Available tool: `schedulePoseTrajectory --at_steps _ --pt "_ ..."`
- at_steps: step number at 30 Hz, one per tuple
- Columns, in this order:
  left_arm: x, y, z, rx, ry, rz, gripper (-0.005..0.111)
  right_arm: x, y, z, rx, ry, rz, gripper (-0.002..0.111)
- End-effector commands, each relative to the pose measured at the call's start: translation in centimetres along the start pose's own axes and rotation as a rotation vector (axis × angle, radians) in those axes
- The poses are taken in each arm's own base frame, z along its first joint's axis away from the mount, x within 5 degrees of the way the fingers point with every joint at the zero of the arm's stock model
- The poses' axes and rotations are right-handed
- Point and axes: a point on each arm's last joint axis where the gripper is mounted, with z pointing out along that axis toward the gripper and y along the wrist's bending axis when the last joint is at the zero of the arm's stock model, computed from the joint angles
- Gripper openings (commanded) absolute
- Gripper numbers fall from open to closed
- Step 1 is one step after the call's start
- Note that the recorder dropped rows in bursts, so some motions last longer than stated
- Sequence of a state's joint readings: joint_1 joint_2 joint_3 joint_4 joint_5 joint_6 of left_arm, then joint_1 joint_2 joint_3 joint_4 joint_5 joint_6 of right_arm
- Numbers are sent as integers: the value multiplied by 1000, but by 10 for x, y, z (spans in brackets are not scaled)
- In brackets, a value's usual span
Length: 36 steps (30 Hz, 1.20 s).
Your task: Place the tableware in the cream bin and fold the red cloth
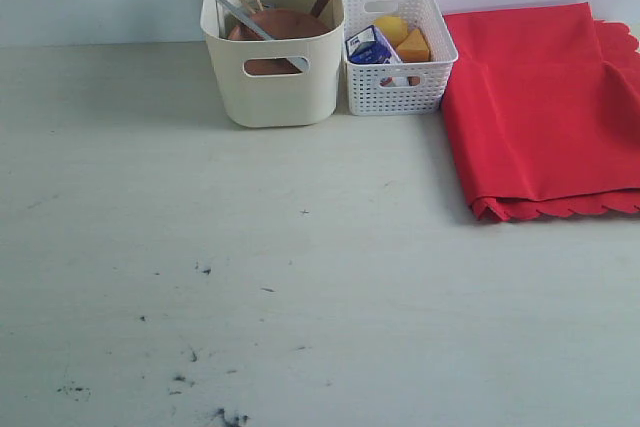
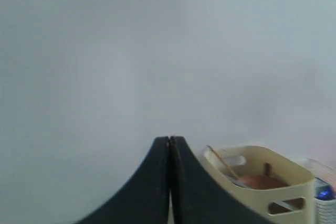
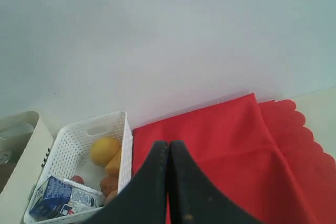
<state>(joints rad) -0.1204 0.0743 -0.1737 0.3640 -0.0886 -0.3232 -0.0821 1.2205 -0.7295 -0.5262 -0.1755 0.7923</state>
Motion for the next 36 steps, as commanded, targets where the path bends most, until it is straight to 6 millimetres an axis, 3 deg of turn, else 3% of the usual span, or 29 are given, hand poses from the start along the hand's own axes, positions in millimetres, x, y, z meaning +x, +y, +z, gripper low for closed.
schedulePoseTrajectory --at_steps 1,10,13,25,36 --pt "9 6 -10 -134 -1 29 1 0 0 -1 -5 -4 -2 0" --pt "51 6 -11 -135 78 35 1 0 0 -1 -5 -4 -2 0" --pt "54 7 -11 -157 107 -47 1 0 0 -1 -5 -4 -2 0" --pt "73 8 -16 -190 321 -63 1 0 0 -1 -5 -5 0 0" --pt "74 9 -16 -193 336 -70 1 0 0 -1 -5 -5 0 0"
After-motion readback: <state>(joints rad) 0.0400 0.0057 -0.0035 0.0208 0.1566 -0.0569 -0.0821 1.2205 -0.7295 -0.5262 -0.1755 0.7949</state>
